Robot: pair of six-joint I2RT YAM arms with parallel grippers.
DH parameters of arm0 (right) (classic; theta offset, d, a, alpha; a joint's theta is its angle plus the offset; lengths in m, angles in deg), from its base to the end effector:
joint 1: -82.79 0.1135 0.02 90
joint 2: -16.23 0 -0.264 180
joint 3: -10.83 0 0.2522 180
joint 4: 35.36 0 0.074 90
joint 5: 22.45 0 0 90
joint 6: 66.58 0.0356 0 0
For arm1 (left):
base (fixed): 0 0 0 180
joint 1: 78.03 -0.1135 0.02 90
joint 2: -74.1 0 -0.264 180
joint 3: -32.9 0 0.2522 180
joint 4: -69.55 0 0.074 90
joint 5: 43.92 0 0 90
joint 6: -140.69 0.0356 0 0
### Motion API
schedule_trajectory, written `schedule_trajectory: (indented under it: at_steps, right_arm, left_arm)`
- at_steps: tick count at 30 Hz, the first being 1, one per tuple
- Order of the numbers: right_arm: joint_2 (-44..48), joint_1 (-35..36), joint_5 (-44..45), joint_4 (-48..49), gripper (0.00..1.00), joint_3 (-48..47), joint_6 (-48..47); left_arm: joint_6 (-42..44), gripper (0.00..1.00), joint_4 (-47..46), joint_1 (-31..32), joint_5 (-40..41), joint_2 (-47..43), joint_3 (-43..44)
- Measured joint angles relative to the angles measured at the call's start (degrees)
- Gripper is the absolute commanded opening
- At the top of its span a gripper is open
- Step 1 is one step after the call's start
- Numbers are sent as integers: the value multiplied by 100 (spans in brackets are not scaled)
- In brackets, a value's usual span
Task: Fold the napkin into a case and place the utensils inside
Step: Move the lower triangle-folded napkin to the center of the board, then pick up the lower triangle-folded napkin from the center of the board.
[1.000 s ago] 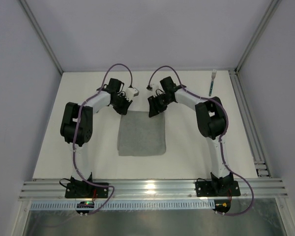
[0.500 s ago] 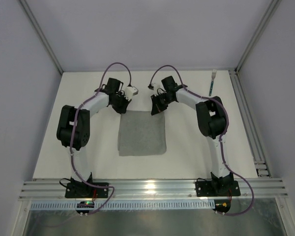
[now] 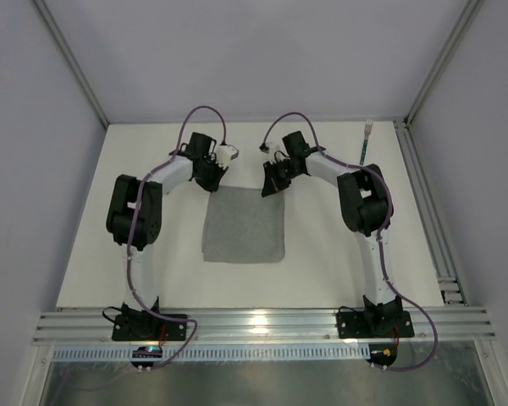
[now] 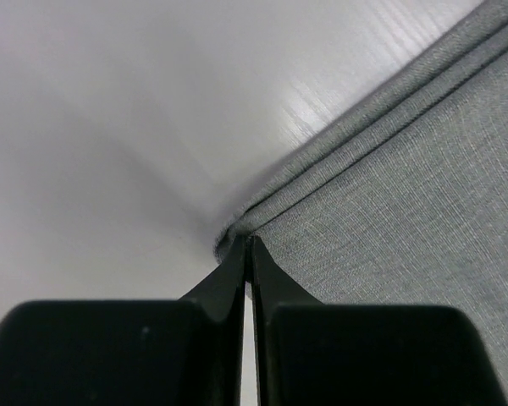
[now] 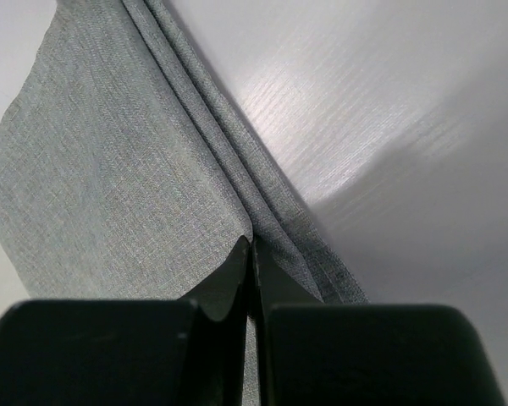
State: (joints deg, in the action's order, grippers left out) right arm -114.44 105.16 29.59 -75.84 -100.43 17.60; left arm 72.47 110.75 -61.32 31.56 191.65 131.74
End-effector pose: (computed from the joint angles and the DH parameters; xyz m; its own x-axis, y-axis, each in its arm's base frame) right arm 0.4366 0.2034 0.1416 -0.7365 -0.3896 -0.5530 -0.6635 0.5751 0.4785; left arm 0.4144 -0.1337 0.1728 -0.6216 0.5616 -0.5461 0.6778 0.7351 -0.0154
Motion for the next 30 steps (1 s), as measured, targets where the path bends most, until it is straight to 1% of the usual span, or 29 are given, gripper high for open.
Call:
schedule_trajectory:
  at_steps: [1,2,5,6,9,12,14,15,17,20,21,22,23,25,26,27,30]
  right_arm:
    - [-4,0,-2,11,7,0,7]
    - [-13,0,-15,28,13,-2,13]
    - [-24,0,-57,48,22,-13,46]
    - [-24,0,-59,57,29,-22,52]
    - [-22,4,-85,101,41,-50,109]
    - [2,7,-76,136,47,-66,129]
    - [66,9,42,129,52,-61,120]
    - [109,4,122,140,53,-46,114]
    - [308,-13,330,199,55,127,146]
    - [833,-39,728,319,58,586,380]
    - [1123,-44,981,424,58,809,525]
    - [1346,-46,1117,492,59,973,640]
    - [1652,-52,1300,568,59,1174,778]
    - [2245,-66,1563,739,59,1556,1027]
    - [2581,-72,1672,815,67,1768,1198]
    - [2914,-74,1742,933,70,2004,1390]
    - [3735,-48,1836,1088,71,2739,1895]
  left_arm:
    - [-37,0,-20,2,55,74,33]
    - [-57,0,-44,7,120,153,74]
    - [-87,0,-35,20,304,361,358]
    - [-92,0,-44,20,350,420,444]
    - [-177,0,-22,20,452,584,673]
    - [-240,1,-35,20,485,595,684]
    - [-306,6,-50,20,503,595,682]
    - [-339,12,-59,20,514,595,682]
    - [-389,21,-70,15,535,592,682]
    - [-520,26,-59,4,555,564,680]
    - [-564,32,-48,4,568,540,675]
    - [-599,36,-33,4,592,514,675]
    - [-640,44,2,4,612,479,675]
    - [-737,49,79,4,669,356,675]
    - [-782,52,103,4,691,289,673]
    - [-804,54,127,2,704,175,656]
    - [-855,57,186,2,717,-319,518]
